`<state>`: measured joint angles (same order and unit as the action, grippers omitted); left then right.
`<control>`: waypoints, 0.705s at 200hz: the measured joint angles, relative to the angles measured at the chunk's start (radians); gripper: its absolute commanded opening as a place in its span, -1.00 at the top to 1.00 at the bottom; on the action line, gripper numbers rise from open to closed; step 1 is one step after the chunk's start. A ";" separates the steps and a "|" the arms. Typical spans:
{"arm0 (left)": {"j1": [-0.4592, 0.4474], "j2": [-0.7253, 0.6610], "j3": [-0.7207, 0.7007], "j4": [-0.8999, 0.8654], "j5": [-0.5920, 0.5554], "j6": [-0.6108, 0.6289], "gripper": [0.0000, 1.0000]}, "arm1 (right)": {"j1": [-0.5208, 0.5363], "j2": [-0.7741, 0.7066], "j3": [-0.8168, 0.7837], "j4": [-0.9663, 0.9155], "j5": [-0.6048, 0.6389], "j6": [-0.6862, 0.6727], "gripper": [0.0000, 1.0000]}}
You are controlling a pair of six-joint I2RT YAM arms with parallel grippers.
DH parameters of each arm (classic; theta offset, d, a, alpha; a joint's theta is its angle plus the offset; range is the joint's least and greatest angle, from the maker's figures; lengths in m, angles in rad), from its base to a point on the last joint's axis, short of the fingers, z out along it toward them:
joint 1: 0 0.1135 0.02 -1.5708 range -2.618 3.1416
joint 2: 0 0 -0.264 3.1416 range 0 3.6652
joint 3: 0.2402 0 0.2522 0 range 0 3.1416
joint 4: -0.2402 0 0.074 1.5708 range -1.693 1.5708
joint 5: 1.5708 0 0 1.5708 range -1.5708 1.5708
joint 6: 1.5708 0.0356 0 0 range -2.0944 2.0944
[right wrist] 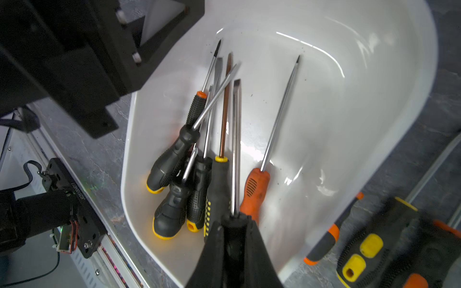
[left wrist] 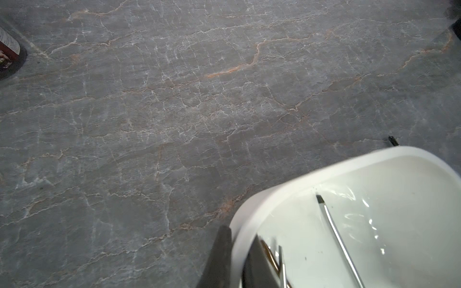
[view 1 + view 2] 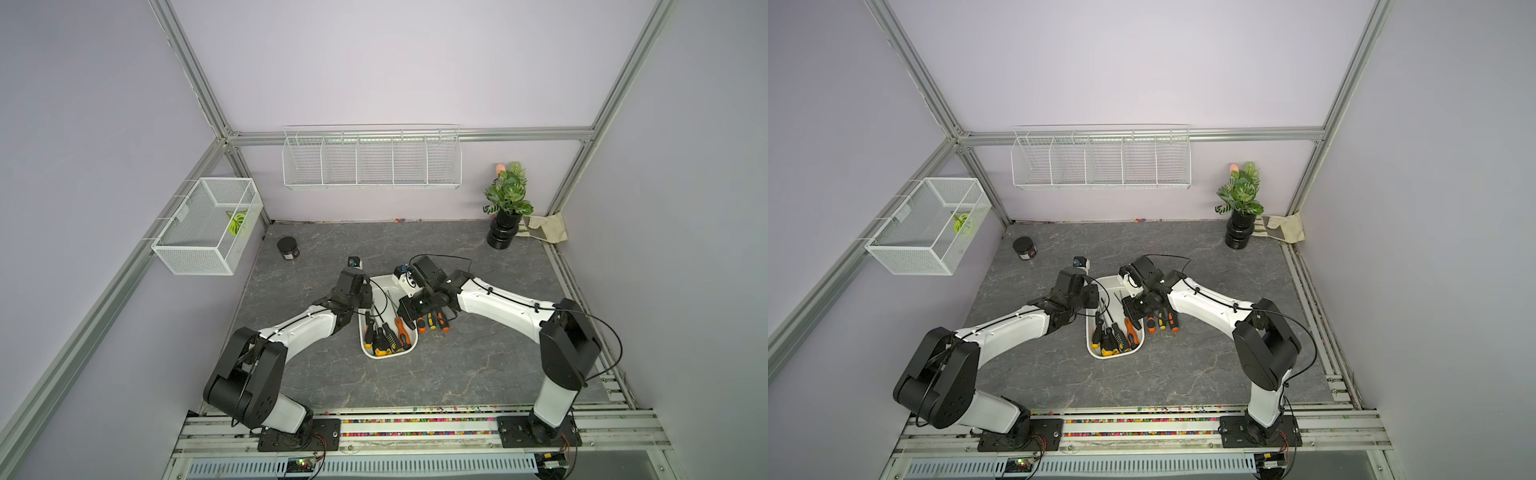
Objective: Take out the screwdriver from the storage box
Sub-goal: Pick up the screwdriver from the storage box, then place the screwdriver at the center of the board.
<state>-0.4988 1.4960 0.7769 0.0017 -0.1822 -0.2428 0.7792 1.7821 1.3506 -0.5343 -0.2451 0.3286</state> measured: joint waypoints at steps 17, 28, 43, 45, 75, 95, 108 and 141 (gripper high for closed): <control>0.000 0.000 0.000 0.000 0.000 0.000 1.00 | -0.018 -0.032 -0.033 0.000 0.000 0.000 1.00; 0.000 0.000 0.000 0.000 0.000 0.000 1.00 | -0.035 -0.055 -0.056 -0.002 0.000 0.000 1.00; 0.000 0.000 0.000 0.000 0.000 0.000 1.00 | -0.056 -0.082 -0.081 -0.006 0.001 -0.001 1.00; 0.000 0.000 0.000 0.000 0.000 0.000 1.00 | -0.057 -0.085 -0.083 -0.007 0.001 -0.001 1.00; 0.000 0.000 0.000 0.001 0.000 0.000 1.00 | -0.095 -0.149 -0.121 -0.022 -0.001 -0.001 1.00; 0.000 0.000 0.000 0.001 0.000 0.000 1.00 | -0.117 -0.187 -0.131 -0.033 -0.004 -0.004 1.00; 0.000 0.000 0.000 0.001 0.000 0.000 1.00 | -0.131 -0.209 -0.132 -0.042 -0.008 -0.006 1.00; 0.000 0.000 0.000 0.001 0.000 0.000 1.00 | -0.174 -0.250 -0.140 -0.052 -0.015 -0.016 1.00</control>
<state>-0.4988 1.4963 0.7769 0.0025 -0.1818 -0.2432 0.6052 1.5318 1.2102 -0.5865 -0.2600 0.3130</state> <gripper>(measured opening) 0.102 0.134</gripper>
